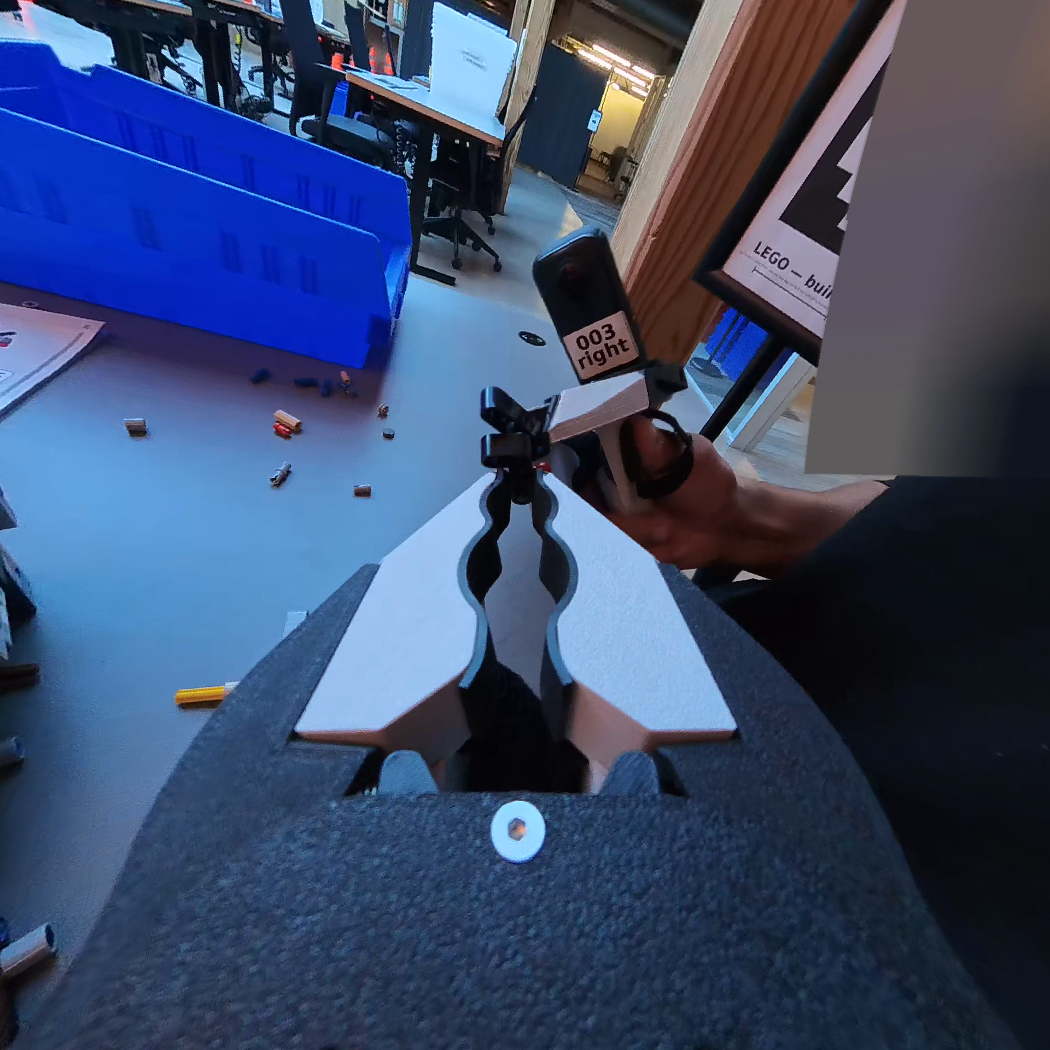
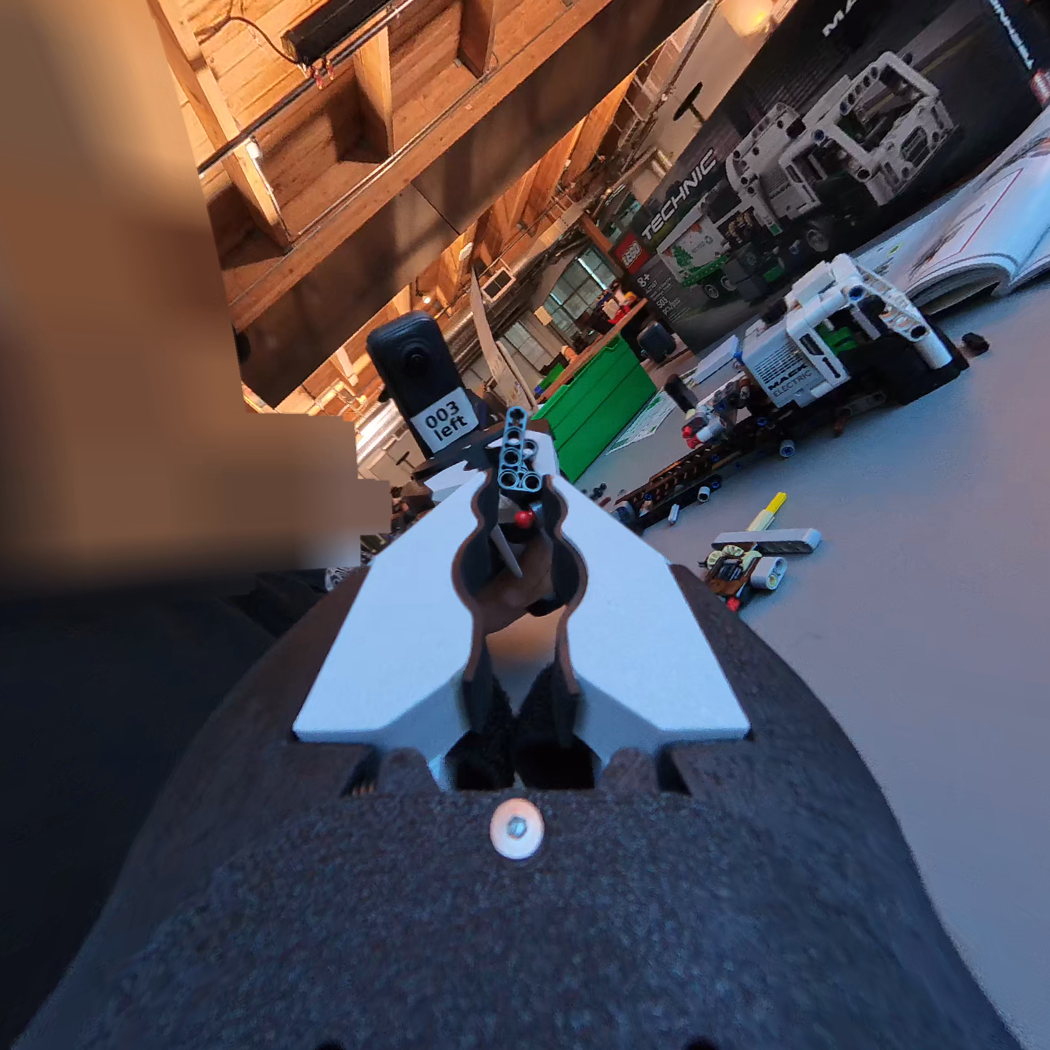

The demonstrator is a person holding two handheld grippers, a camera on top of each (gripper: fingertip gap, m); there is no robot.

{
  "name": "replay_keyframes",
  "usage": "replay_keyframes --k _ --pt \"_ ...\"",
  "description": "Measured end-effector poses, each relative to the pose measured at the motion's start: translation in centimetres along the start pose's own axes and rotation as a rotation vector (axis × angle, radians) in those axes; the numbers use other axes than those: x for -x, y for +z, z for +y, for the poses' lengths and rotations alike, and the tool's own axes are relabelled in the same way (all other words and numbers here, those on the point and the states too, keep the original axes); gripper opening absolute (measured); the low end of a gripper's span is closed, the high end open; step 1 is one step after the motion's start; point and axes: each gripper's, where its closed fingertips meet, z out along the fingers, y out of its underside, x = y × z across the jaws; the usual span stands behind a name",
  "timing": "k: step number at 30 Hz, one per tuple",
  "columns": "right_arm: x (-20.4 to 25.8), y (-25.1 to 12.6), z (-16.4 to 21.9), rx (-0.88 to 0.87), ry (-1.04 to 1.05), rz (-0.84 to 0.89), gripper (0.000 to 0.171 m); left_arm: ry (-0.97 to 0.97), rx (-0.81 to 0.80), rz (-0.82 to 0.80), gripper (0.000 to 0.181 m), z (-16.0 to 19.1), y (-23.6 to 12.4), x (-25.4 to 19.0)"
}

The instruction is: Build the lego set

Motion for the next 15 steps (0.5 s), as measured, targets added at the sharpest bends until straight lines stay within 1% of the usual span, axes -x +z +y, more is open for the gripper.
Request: replay_keyframes --k 2,4,7,9,12,15 --pt "0.2 -0.1 -0.1 -0.002 -0.015 -0.015 0.014 0.001 -0.006 0.011 0.005 -0.1 0.0 -0.1" --pt "0.3 -0.1 -0.1 0.006 -0.074 -0.002 0.016 0.004 -0.008 0.017 0.005 -0.2 0.0 -0.2" --pt "0.5 -0.4 -0.3 0.06 -0.201 0.018 0.028 -0.027 -0.019 0.036 0.005 -0.5 -0.5 0.2" --pt "0.7 -0.9 -0.6 0.115 -0.314 0.041 0.03 -0.038 -0.021 0.012 0.005 -0.5 -0.8 1.0" --pt "-0.2 -1.7 -1.1 0.242 -0.535 0.142 0.036 -0.025 0.002 0.006 0.005 -0.4 -1.1 1.4" --pt "-1.6 -2.5 -0.2 0.469 -0.782 0.226 0.039 -0.056 0.031 0.063 0.005 0.0 -1.0 1.0"
